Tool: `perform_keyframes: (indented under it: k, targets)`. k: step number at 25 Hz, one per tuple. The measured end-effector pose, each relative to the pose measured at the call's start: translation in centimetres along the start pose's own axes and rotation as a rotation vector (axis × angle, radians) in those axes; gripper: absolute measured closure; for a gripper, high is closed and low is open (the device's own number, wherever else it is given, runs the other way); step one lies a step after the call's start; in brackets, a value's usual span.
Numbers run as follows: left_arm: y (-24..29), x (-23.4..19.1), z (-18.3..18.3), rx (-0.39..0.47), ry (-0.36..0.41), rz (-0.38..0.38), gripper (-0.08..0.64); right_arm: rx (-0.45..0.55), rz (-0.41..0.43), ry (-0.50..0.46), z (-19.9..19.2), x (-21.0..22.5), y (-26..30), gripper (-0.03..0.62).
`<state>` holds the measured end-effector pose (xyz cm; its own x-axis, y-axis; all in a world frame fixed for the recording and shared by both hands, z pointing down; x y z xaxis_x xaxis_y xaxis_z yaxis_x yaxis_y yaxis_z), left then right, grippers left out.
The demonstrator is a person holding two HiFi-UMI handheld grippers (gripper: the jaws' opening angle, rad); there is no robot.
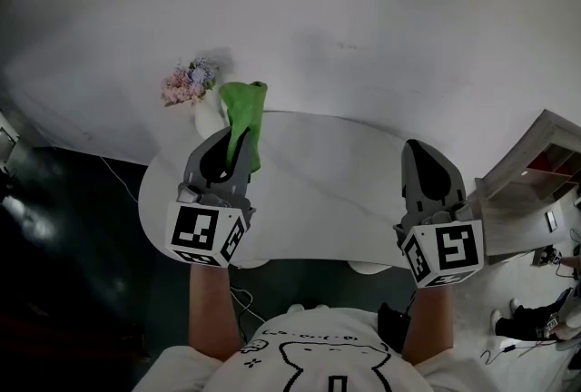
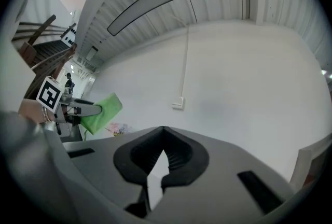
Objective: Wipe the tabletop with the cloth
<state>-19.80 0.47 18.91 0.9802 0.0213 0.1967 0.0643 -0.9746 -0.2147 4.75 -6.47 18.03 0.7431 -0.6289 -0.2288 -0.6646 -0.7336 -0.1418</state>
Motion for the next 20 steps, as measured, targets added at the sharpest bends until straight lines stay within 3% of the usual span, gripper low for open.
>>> perform_keyframes:
  k: [20]
  targets:
    - [-0.1, 1.1, 1.8, 0.000, 0.115, 0.001, 0.506, 0.027, -0.048, -0.017, 0.1, 2.4, -1.2, 0.597]
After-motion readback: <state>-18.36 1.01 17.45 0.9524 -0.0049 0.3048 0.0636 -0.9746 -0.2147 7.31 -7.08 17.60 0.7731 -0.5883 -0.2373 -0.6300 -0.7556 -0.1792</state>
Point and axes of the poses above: the fingertips, and each gripper's own axes: y forward along the fingers, x to its right, z out of its top, the point moved 2 cm from there along -y, backward along the fingers
